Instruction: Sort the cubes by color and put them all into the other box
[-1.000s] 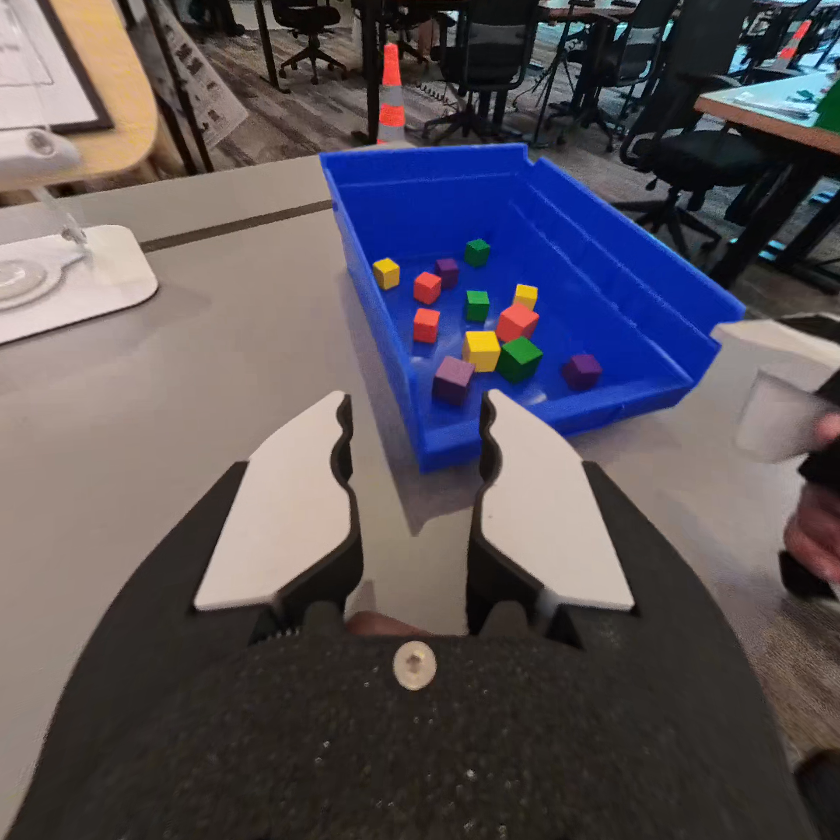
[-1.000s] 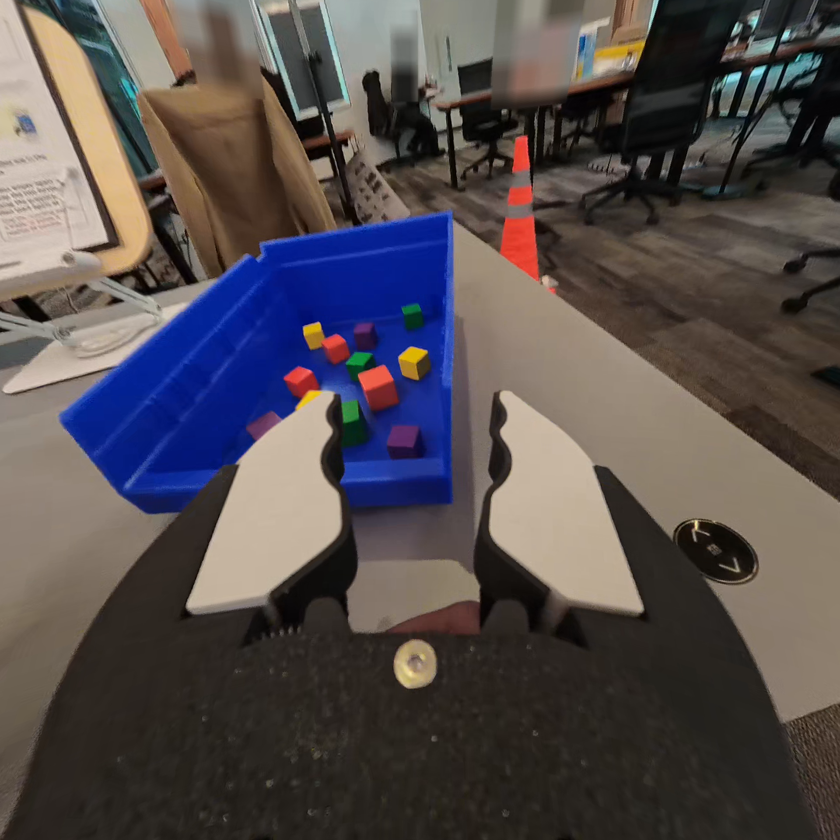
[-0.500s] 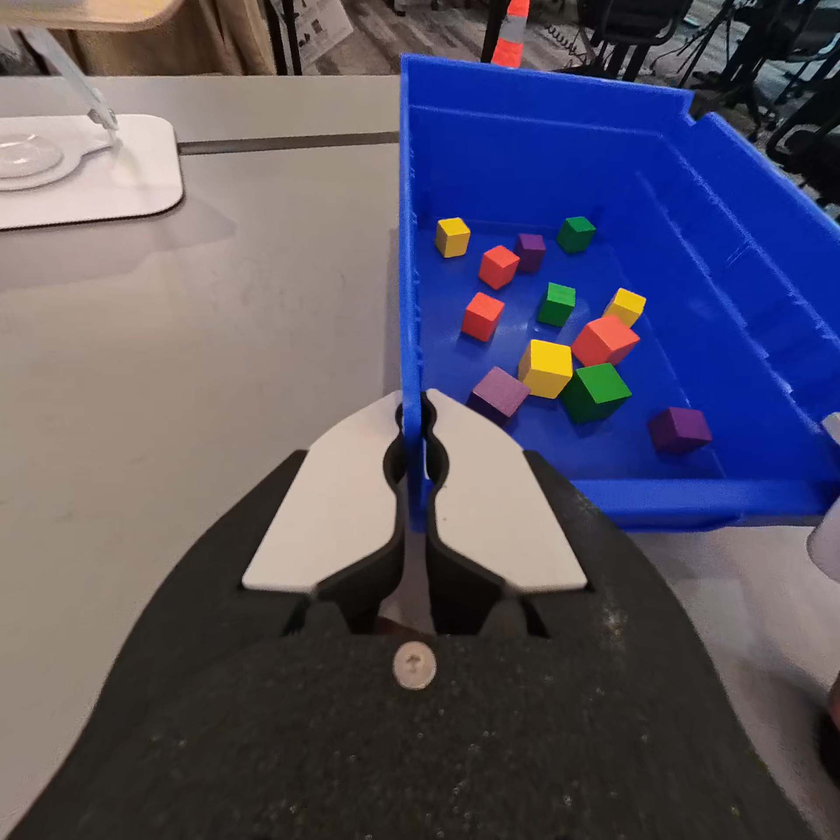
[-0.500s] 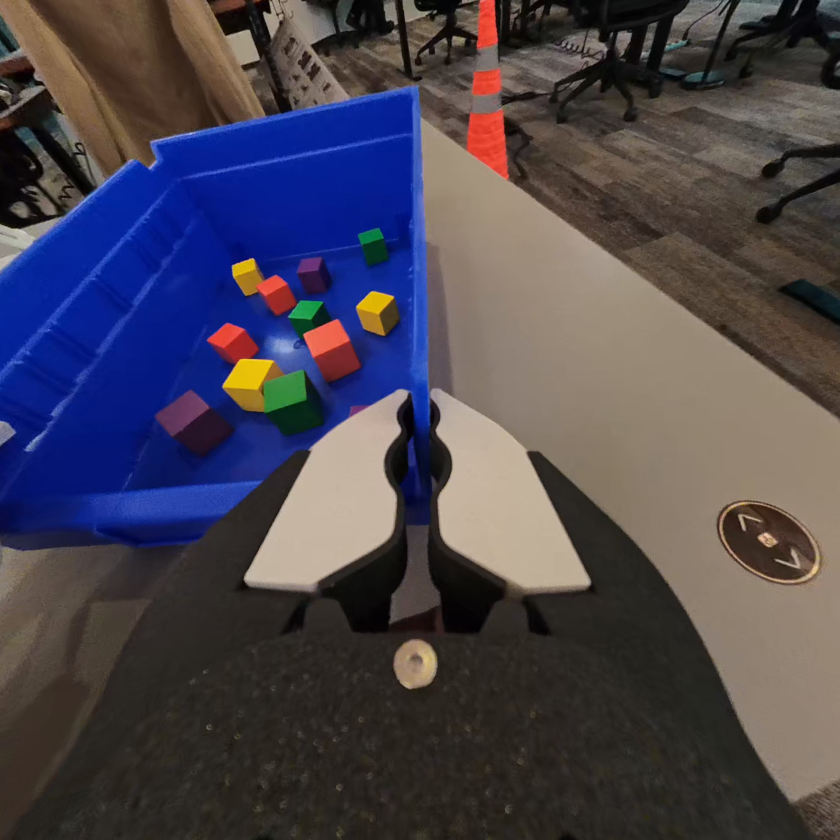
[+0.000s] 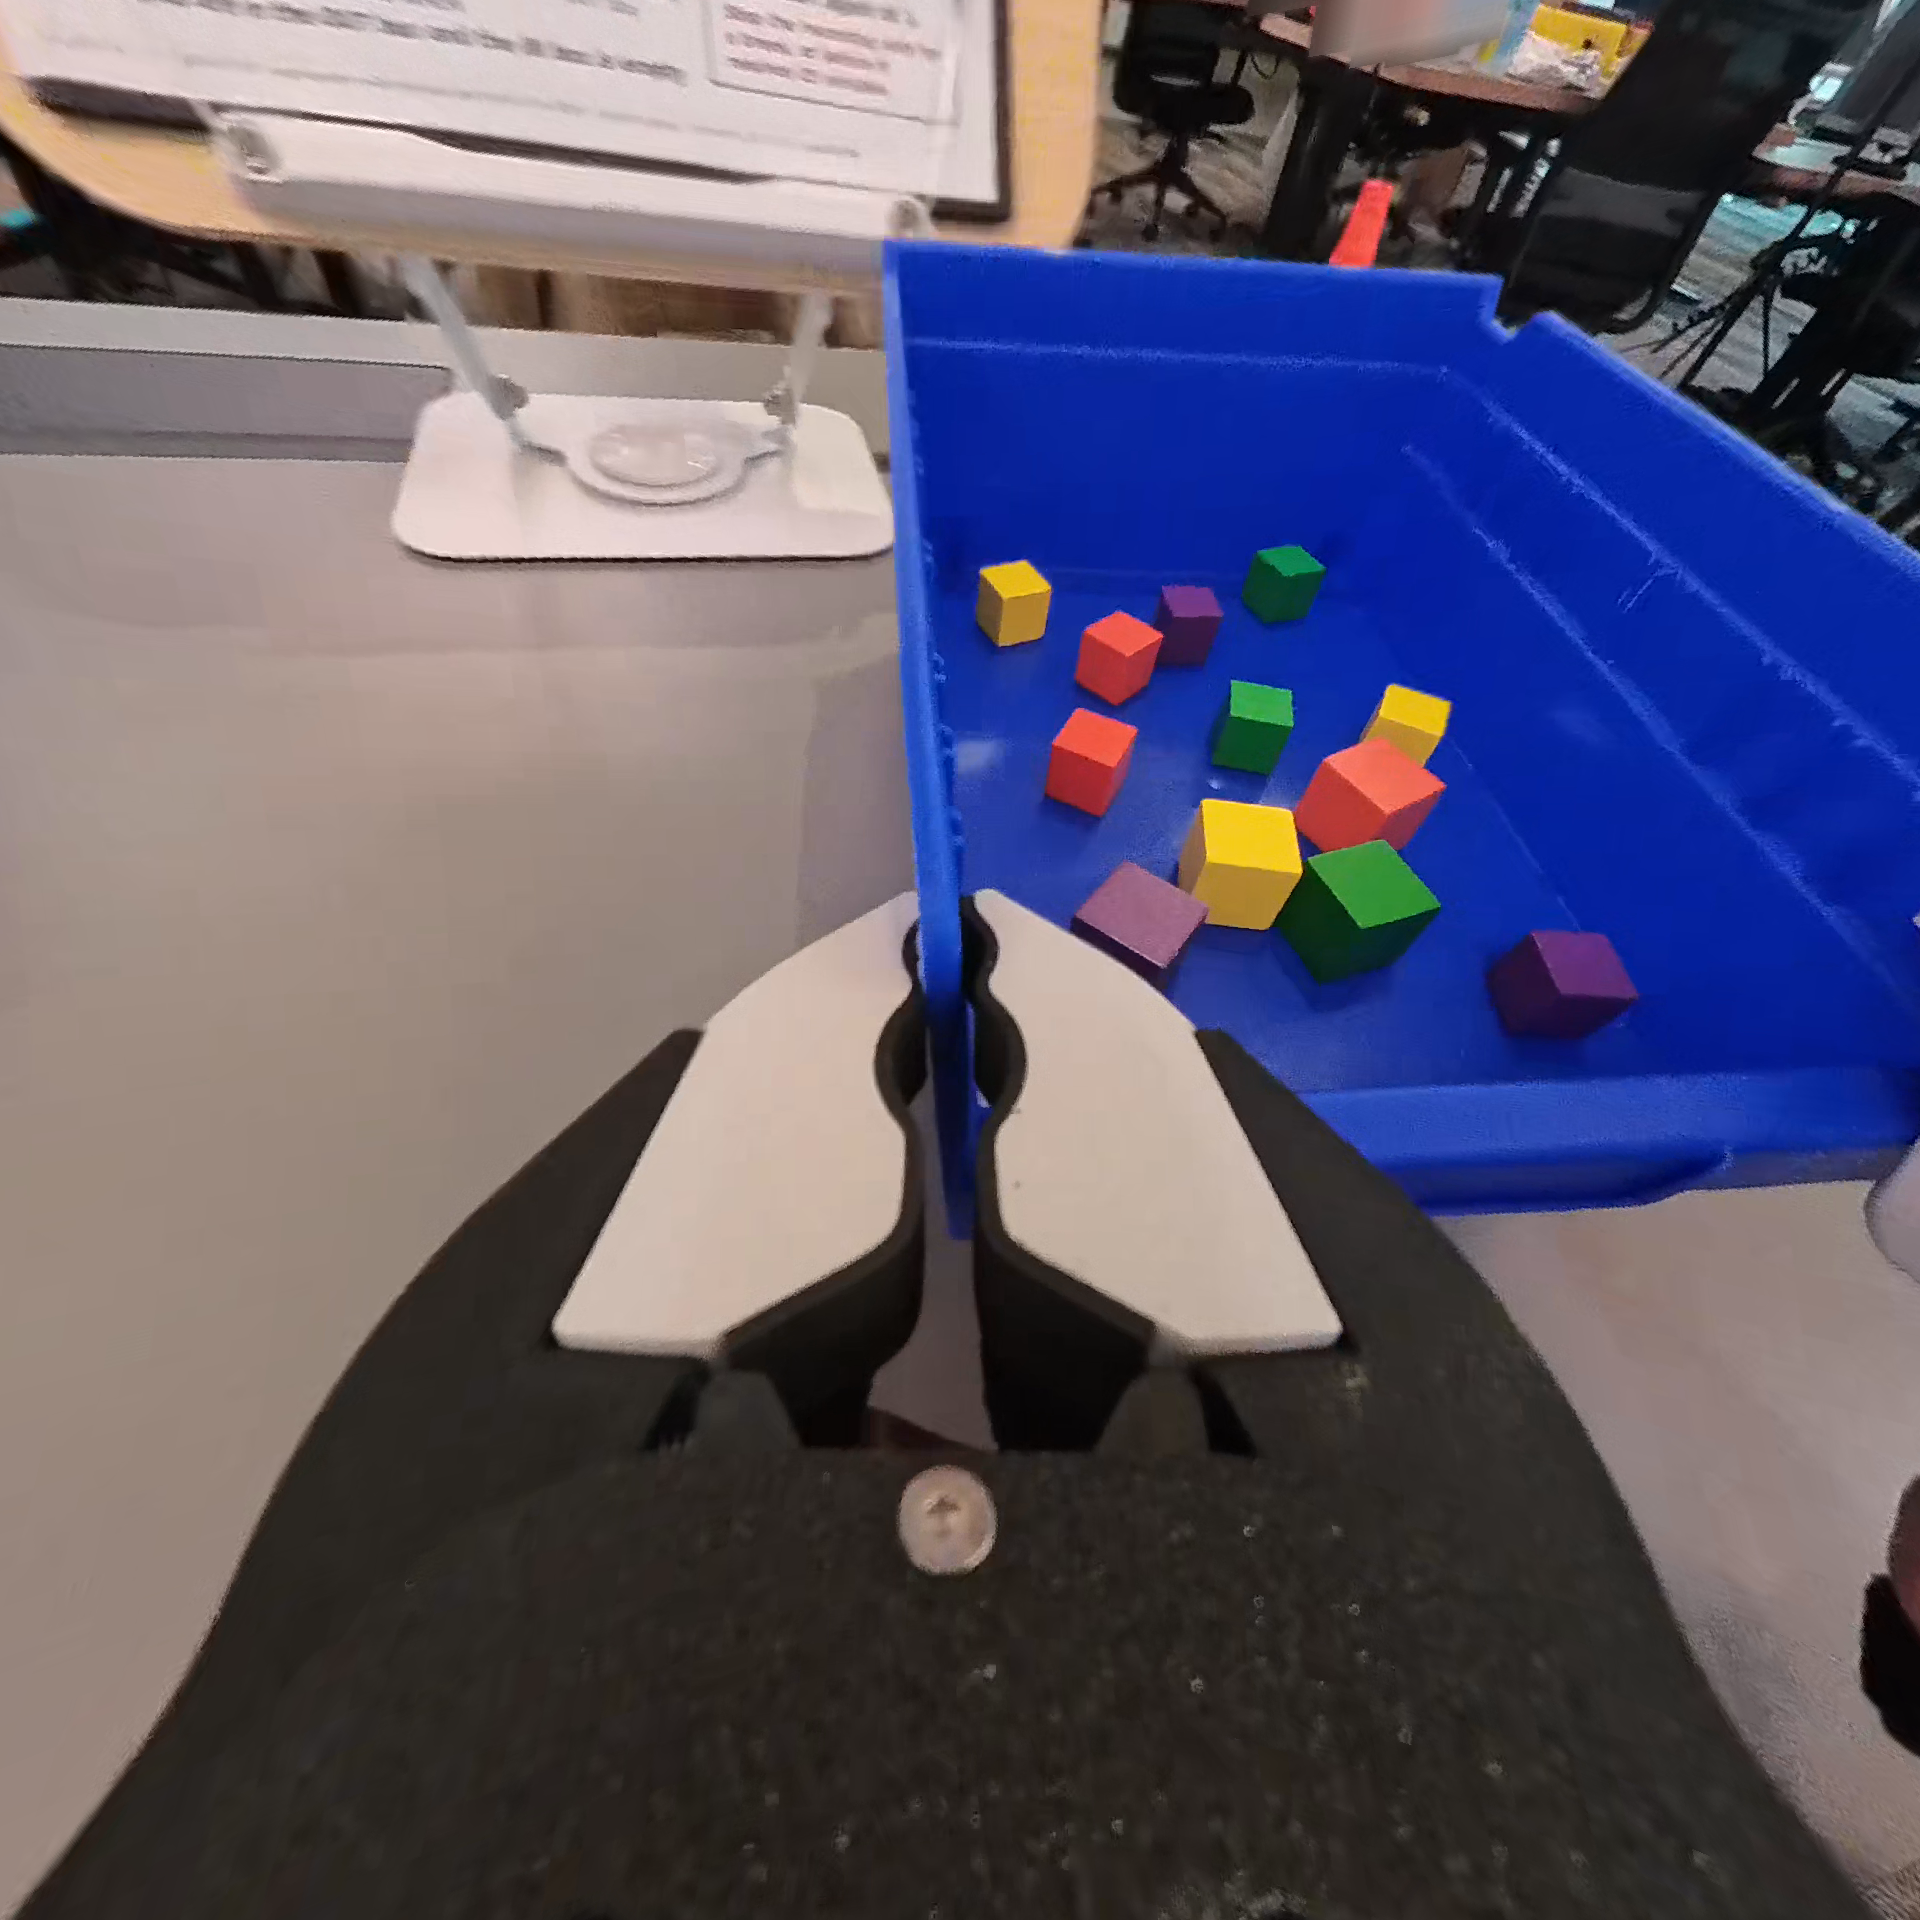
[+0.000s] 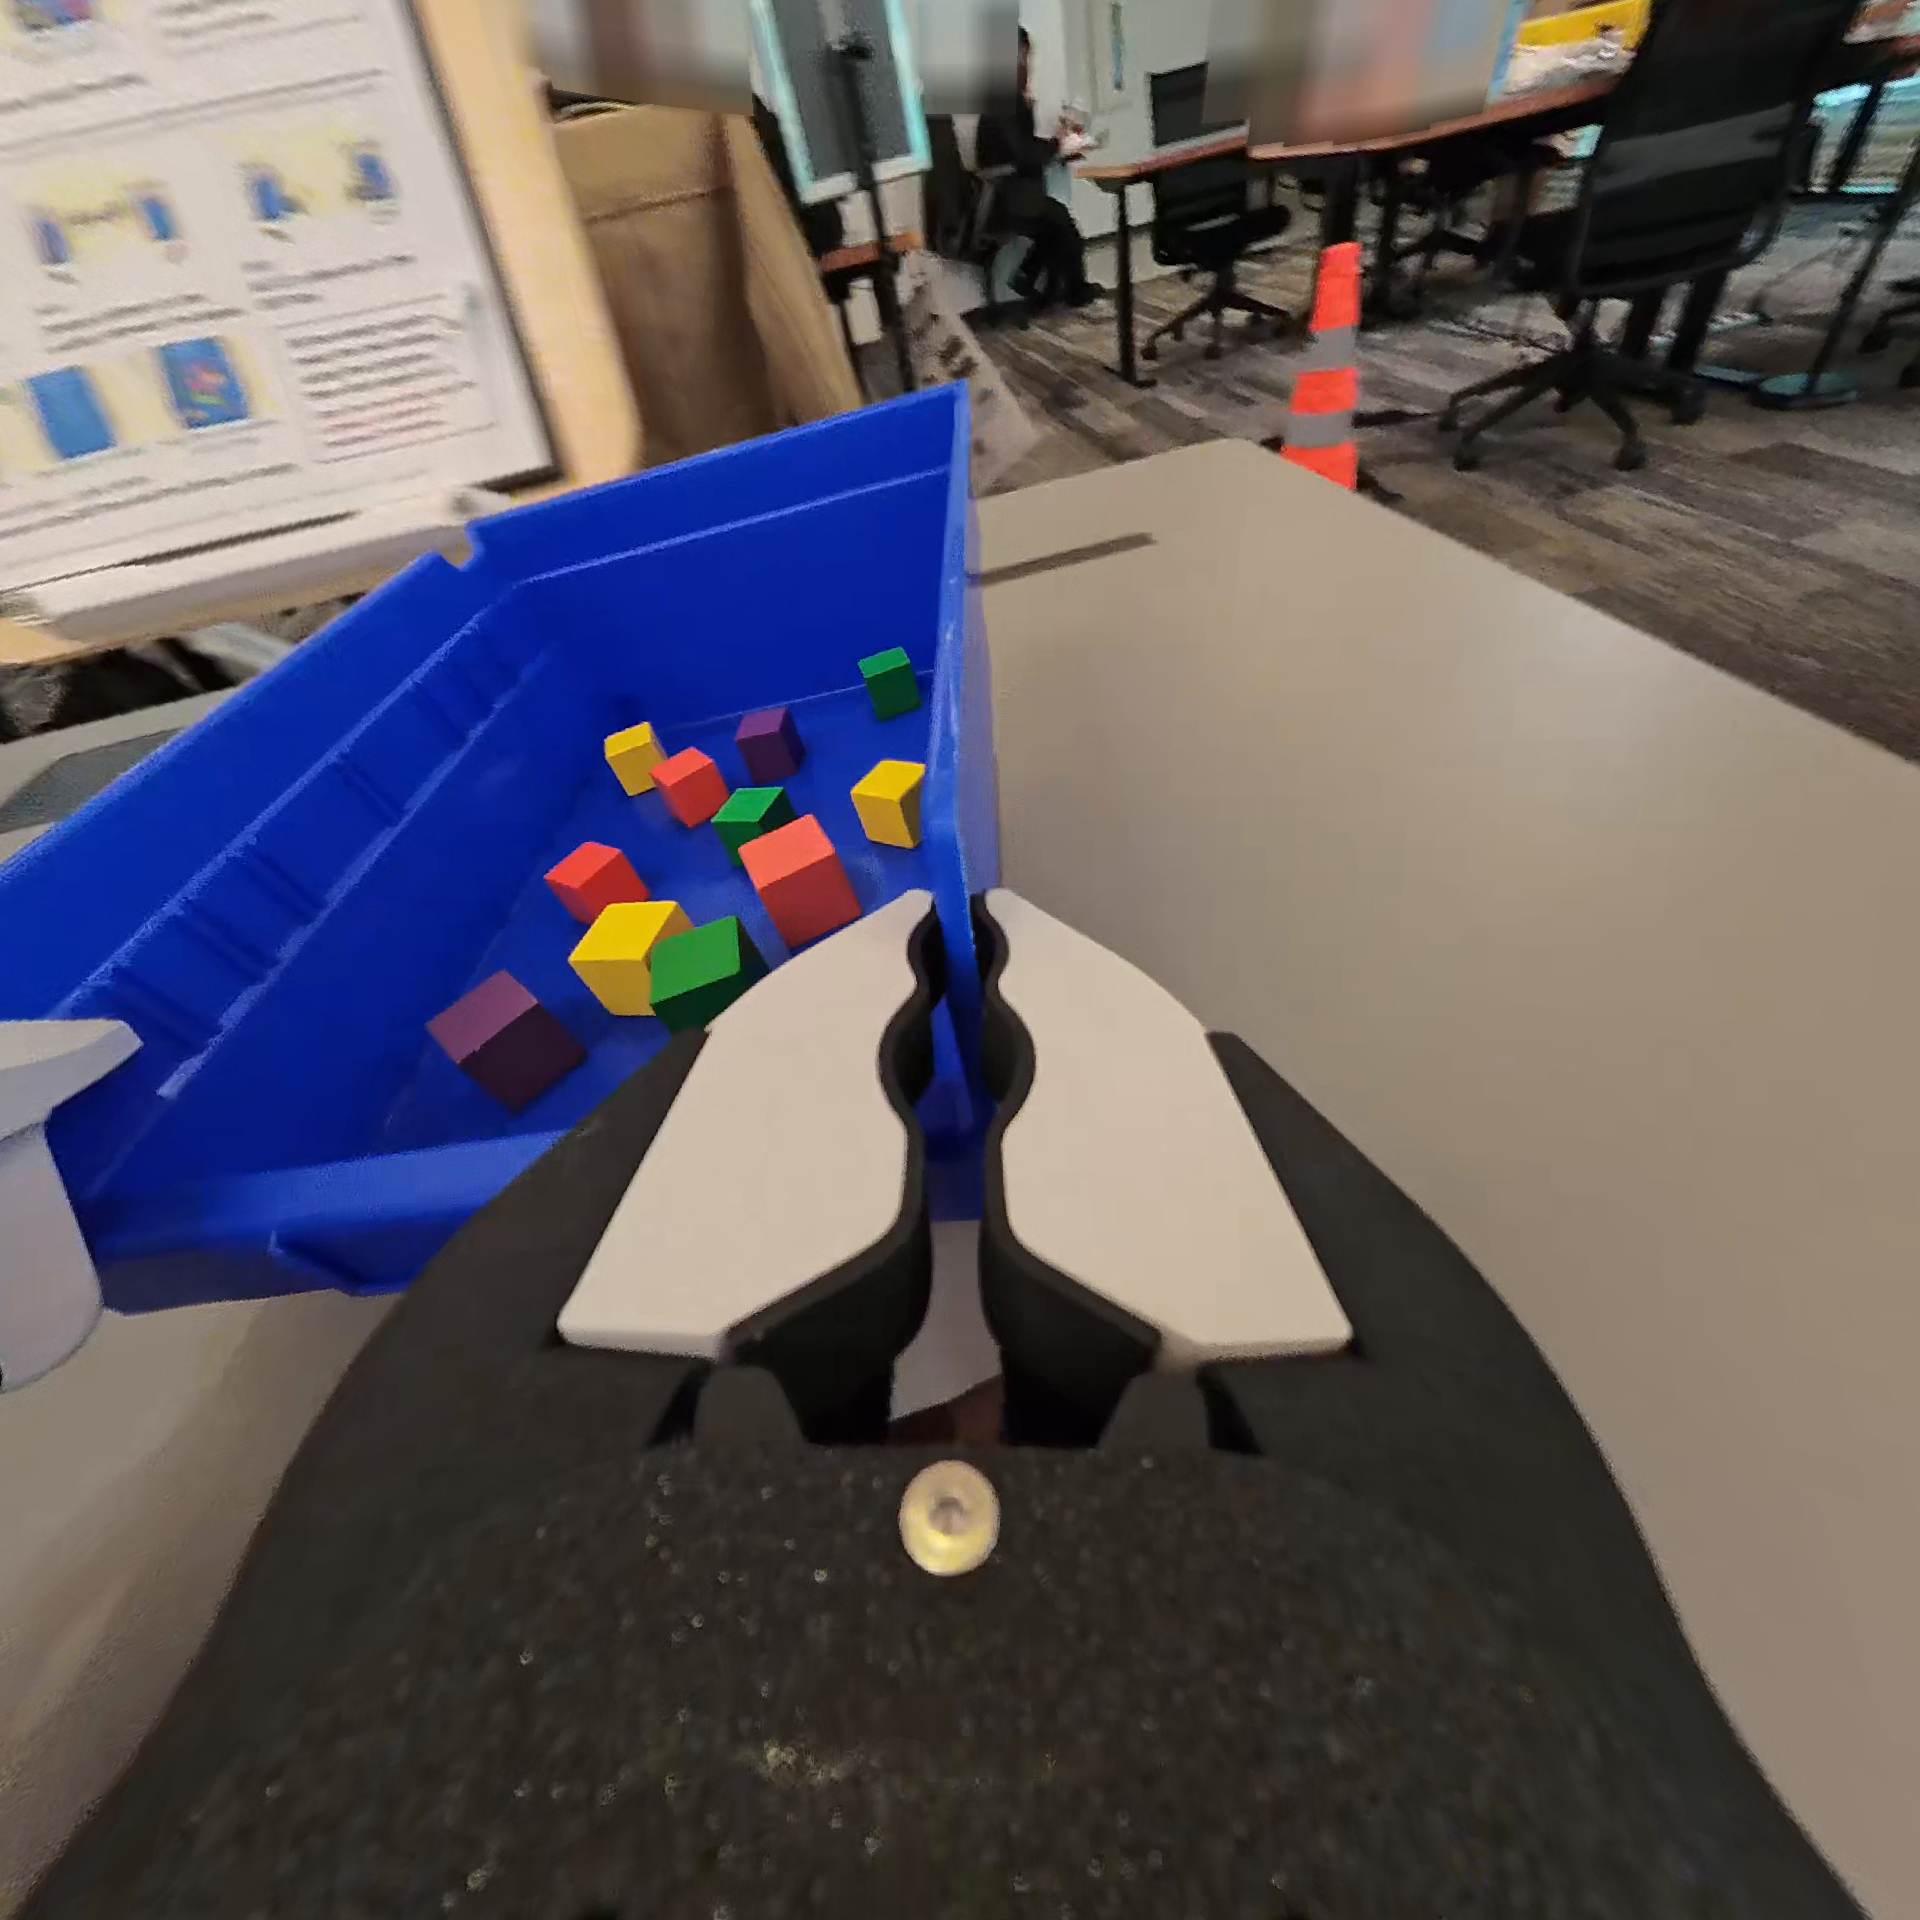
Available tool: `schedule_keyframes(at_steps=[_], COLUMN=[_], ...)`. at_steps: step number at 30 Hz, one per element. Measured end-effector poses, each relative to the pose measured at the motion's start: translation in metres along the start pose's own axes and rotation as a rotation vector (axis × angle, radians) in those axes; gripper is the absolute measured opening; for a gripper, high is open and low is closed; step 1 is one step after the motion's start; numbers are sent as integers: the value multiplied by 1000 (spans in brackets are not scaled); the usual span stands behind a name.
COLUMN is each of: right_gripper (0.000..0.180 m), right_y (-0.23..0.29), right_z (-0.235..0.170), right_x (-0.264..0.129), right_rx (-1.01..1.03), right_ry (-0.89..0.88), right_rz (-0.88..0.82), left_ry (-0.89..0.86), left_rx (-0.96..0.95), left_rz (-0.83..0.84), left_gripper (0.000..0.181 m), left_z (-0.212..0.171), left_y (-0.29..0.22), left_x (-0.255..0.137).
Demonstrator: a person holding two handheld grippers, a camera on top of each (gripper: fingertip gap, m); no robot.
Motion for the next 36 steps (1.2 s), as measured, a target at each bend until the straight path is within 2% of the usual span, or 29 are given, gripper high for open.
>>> schedule_keyframes(at_steps=[4,10,15,20,21,23,24,25,27,29,30,32,35,36], right_gripper=[4,3,3,5,5,15,31,39,46,45,45,43,40,39], right_y=[71,186,236,233,231,226,221,215,201,187,180,170,176,182], right_z=[-8,-45,-62,-67,-70,-70,-66,-60,-46,-36,-33,-29,-33,-37], right_x=[-6,-17,-18,-16,-14,-14,-16,-19,-32,-46,-53,-64,-77,-81], right_rx=[-4,1,-3,14,24,63,62,63,75,71,70,96,122,112], right_ry=[13,97,157,175,203,210,190,159,101,61,41,15,24,39], right_rz=[139,341,414,436,447,503,515,529,592,658,668,686,727,749], left_ry=[-37,-26,0,23,55,136,145,119,40,39,65,64,19,19], left_rx=[19,43,44,45,59,49,39,32,-5,-43,-38,12,31,-8], left_rz=[118,344,380,349,340,265,228,207,167,116,130,255,445,433], left_gripper=[3,2,3,3,10,67,65,62,63,64,67,59,55,54], left_z=[9,11,14,-2,-7,-10,-2,13,54,91,103,117,111,103], left_y=[68,171,217,222,222,215,211,209,210,226,243,295,393,416], left_x=[-41,-102,-113,-104,-103,-104,-110,-121,-149,-180,-194,-215,-218,-213])
Point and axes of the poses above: each gripper's, where its closed fingertips meet, x out along the fingers, z out of its top, y = z × x across the jaws, the point moved 8 cm from there along -x, back along the fingers, and after that the axes turned 15 degrees about -y, right-handed, at the moved point
